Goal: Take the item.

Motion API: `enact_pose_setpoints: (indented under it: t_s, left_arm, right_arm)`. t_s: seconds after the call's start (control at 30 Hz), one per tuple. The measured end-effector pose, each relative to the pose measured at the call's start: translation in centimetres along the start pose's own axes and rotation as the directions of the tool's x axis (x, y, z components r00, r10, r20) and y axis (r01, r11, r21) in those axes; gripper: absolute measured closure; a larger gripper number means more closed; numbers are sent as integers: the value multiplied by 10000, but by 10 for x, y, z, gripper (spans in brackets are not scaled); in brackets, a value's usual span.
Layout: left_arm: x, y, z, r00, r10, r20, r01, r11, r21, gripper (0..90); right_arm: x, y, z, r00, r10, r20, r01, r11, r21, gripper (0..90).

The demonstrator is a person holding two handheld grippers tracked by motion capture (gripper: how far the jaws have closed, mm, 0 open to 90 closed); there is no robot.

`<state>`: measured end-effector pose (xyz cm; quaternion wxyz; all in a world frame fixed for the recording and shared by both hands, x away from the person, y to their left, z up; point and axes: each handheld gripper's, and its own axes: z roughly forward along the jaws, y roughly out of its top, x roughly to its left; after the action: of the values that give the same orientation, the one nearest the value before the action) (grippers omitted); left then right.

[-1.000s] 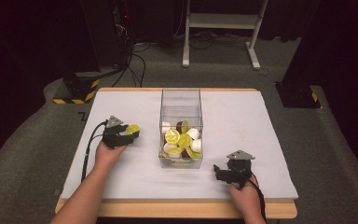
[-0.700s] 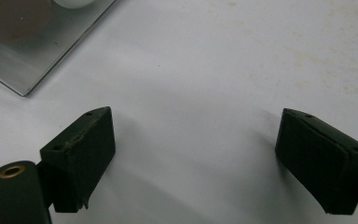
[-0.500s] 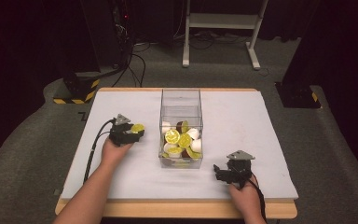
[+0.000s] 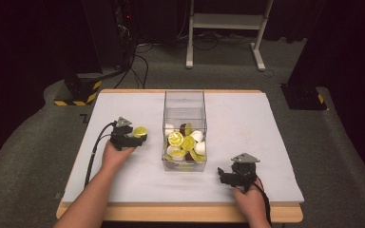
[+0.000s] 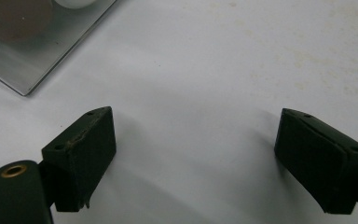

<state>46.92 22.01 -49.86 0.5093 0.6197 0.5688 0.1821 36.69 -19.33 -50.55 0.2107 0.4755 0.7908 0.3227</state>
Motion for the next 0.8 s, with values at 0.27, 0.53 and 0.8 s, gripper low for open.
enact_pose_setpoints:
  t_s: [0.27, 0.53, 0.8]
  left_arm:
    - [-5, 4, -13, 10000, -62, 71, 63, 9998, -167, 222]
    - [-8, 6, -26, 9999, 4, 144, 0, 9997, -233, 220]
    - [-12, 2, -40, 9995, 83, 312, -79, 9999, -138, 215]
  right_arm:
    - [0, 0, 0, 10000, -5, 2, 5, 10000, -1, 126]
    - [0, 0, 0, 10000, -3, 1, 3, 10000, -1, 125]
    - [0, 0, 0, 10000, -4, 0, 4, 10000, 0, 125]
